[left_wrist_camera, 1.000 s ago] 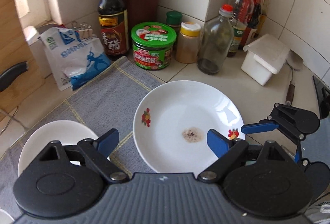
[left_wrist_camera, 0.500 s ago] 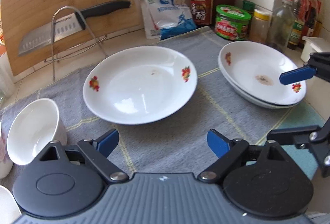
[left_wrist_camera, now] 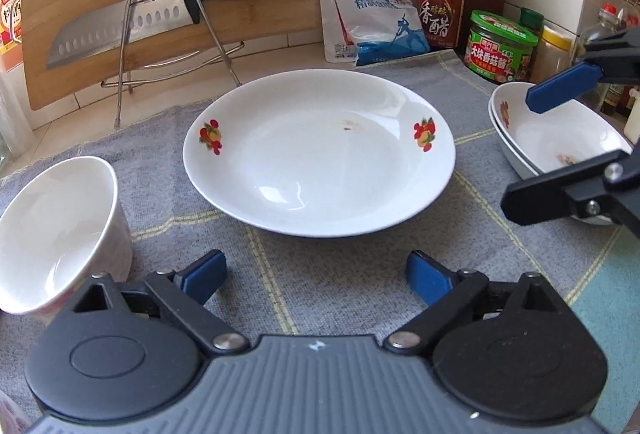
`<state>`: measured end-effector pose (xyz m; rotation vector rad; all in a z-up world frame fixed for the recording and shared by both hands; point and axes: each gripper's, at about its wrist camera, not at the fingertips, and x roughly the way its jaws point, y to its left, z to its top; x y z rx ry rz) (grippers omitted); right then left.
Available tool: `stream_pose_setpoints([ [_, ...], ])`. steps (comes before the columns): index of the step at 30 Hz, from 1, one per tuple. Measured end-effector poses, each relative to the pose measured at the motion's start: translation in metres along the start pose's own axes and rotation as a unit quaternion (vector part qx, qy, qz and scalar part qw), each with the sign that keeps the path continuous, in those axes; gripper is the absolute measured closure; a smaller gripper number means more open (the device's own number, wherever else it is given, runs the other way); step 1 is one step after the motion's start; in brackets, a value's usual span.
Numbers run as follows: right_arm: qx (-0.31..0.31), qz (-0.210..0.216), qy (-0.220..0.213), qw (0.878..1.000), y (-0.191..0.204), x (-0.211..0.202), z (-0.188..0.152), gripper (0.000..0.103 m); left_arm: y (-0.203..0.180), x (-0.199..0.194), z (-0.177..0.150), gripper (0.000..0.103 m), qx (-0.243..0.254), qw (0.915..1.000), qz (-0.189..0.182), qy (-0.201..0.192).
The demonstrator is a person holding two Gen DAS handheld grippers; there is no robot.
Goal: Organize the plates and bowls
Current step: 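Withdraw the left tool from the stacked plates, then grasp the rim of the white flower plate with the right tool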
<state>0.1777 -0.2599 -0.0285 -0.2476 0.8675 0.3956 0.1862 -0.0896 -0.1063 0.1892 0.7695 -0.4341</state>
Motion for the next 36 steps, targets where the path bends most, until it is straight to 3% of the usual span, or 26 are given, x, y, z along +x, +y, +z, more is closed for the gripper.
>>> stream_pose_setpoints([
  [17, 0.047, 0.057, 0.085, 0.994, -0.051, 0.092, 0.065, 0.000, 0.000, 0.014, 0.011, 0.000, -0.007, 1.0000, -0.002, -0.004],
  [27, 0.027, 0.112, 0.121, 0.986, -0.054, 0.128, 0.083, 0.000, -0.001, 0.012, 0.011, 0.000, -0.012, 0.9999, 0.001, -0.008],
  [36, -0.024, 0.131, 0.124, 0.983, -0.049, 0.138, 0.096, 0.000, -0.002, 0.014, 0.012, 0.000, -0.024, 0.9994, 0.014, -0.020],
])
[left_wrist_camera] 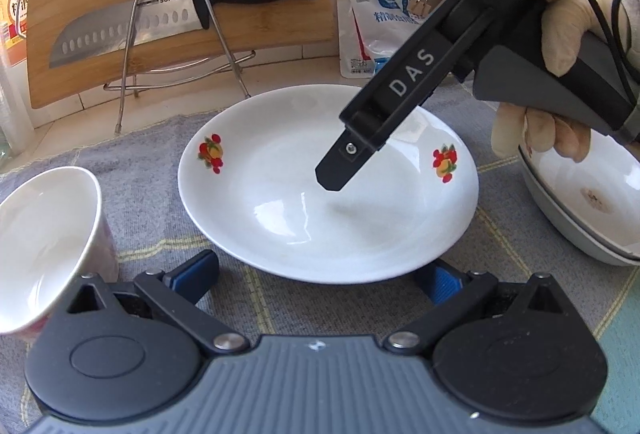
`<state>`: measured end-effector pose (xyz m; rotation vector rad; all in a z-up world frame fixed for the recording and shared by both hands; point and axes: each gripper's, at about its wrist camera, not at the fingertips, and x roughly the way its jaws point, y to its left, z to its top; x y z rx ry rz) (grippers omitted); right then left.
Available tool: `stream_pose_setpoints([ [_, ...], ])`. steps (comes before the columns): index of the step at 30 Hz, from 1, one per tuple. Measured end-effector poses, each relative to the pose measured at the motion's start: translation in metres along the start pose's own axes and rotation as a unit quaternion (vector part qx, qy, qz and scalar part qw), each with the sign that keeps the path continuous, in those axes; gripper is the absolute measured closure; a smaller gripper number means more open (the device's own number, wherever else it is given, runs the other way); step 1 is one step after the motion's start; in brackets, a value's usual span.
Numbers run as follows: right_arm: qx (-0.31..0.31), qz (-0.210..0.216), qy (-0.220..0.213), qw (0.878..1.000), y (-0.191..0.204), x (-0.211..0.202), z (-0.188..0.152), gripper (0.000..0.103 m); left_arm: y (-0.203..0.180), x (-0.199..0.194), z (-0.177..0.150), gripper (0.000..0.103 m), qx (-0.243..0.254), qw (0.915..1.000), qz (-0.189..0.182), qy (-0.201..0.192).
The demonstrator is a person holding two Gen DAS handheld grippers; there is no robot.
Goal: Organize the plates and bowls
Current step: 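Grasp the rim of the white flower plate with the right tool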
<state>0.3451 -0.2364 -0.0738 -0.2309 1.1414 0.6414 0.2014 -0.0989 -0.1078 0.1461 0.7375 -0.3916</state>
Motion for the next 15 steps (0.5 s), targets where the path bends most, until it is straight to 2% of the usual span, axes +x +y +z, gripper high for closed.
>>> stream_pose_setpoints([
  [7, -0.045, 0.020, 0.012, 0.999, 0.001, 0.004, 0.008, 0.000, 0.001, 0.001, 0.001, 0.000, 0.003, 1.0000, -0.003, -0.001],
  [15, -0.048, 0.073, 0.005, 0.996, -0.013, -0.001, 0.015, 0.000, 0.001, -0.001, -0.001, 0.000, 0.010, 0.9999, -0.008, -0.006],
])
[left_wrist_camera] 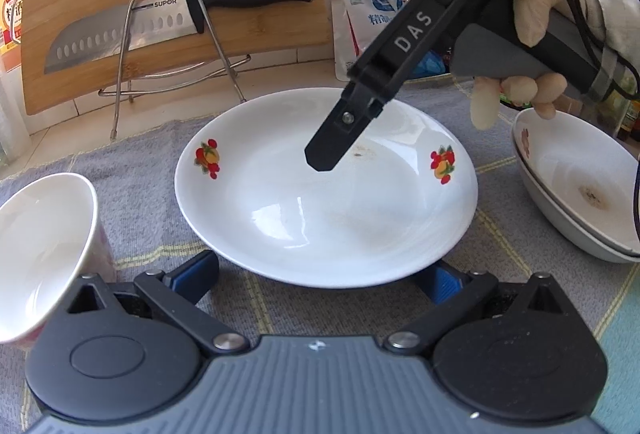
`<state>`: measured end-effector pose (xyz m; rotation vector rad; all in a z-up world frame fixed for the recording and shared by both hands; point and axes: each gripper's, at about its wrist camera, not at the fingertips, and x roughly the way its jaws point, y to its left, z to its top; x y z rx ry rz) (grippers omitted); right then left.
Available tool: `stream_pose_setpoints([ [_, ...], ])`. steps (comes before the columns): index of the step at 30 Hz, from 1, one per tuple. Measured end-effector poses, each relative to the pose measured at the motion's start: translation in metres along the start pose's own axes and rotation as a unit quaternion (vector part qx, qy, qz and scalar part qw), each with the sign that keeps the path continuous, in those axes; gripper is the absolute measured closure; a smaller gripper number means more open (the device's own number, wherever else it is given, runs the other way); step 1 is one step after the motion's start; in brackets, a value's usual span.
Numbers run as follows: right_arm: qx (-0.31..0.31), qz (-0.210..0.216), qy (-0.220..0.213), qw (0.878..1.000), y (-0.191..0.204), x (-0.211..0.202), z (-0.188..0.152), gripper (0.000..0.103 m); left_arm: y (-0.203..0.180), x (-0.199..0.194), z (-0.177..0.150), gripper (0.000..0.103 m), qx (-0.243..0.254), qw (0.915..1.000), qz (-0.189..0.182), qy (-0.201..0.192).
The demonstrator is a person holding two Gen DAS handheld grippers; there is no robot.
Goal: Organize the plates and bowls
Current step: 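Grasp the rim of the white flower plate with the right tool, then lift and carry the flower plate with the right tool toward the plate stack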
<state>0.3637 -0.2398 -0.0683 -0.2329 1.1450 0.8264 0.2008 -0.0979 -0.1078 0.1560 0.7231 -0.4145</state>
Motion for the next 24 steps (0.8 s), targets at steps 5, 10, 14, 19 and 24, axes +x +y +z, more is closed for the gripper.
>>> stream_pose_setpoints([
  [5, 0.001, 0.037, 0.009, 0.999, -0.009, 0.000, 0.005, 0.000, 0.000, -0.001, 0.000, 0.000, 0.003, 1.0000, -0.001, 0.001],
  [10, 0.021, 0.077, 0.023, 0.997, -0.021, -0.001, 0.011, 0.000, -0.001, -0.001, 0.000, 0.001, 0.005, 1.0000, -0.001, 0.001],
  [14, 0.049, 0.113, 0.040, 0.992, -0.032, 0.000, 0.017, 0.000, -0.003, -0.002, 0.000, 0.001, 0.015, 0.9999, 0.001, -0.001],
  [19, 0.081, 0.153, 0.046, 0.984, -0.046, 0.003, 0.024, 0.000, -0.005, -0.003, 0.001, 0.001, 0.030, 0.9995, 0.007, -0.004],
  [24, 0.086, 0.156, 0.049, 0.983, -0.046, 0.004, 0.026, 0.000, -0.004, -0.002, 0.001, 0.001, 0.029, 0.9996, 0.005, -0.001],
])
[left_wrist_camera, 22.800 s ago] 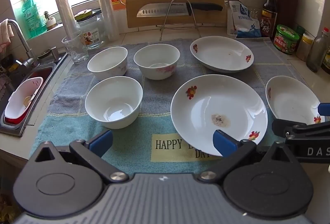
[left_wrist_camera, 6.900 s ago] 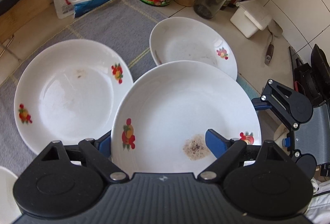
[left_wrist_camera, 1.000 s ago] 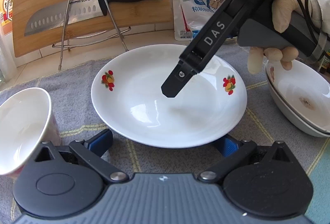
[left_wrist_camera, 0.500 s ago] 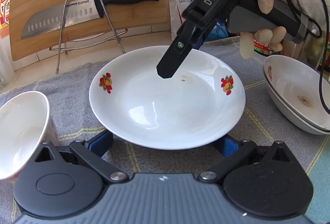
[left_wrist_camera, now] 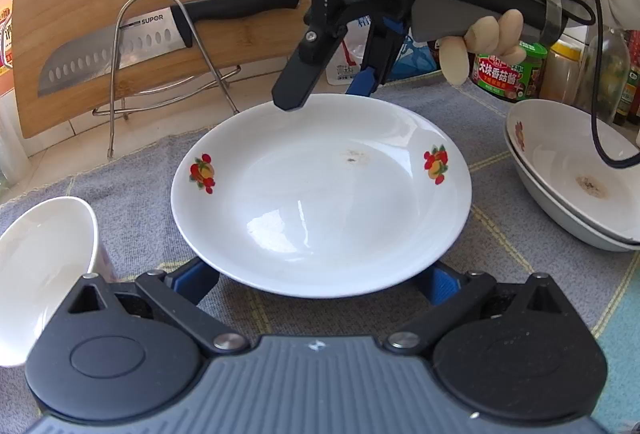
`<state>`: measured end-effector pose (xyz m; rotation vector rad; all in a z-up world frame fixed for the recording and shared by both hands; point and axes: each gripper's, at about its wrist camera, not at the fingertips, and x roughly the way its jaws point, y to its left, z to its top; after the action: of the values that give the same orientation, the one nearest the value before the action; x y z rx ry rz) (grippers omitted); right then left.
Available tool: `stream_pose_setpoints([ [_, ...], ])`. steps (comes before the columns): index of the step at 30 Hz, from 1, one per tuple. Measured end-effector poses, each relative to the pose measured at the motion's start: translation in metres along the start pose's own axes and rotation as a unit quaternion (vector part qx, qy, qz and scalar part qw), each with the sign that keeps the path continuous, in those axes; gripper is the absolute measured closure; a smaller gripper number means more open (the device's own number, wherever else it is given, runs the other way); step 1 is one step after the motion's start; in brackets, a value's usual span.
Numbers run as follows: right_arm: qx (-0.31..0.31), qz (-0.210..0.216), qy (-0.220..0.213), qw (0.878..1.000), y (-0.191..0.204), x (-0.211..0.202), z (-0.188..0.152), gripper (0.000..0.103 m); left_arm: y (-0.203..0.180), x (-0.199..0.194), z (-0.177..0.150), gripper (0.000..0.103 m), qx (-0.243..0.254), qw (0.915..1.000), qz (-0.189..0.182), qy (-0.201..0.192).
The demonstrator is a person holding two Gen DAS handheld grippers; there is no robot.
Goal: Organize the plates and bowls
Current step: 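Lift and carry the flower plate with the right tool toward the plate stack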
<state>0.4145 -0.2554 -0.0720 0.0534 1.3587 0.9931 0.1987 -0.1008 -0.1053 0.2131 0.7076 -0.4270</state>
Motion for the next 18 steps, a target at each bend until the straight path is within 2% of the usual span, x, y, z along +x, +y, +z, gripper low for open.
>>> stream_pose_setpoints([
  [7, -0.013, -0.011, 0.001, 1.000, 0.008, -0.003, -0.001, 0.000, 0.002, -0.001, 0.000, 0.001, -0.009, 0.9999, -0.005, 0.005],
  [18, -0.006, -0.018, -0.008, 1.000, 0.013, -0.009, -0.011, 0.000, 0.001, -0.010, 0.007, 0.002, 0.002, 1.0000, -0.008, 0.004],
])
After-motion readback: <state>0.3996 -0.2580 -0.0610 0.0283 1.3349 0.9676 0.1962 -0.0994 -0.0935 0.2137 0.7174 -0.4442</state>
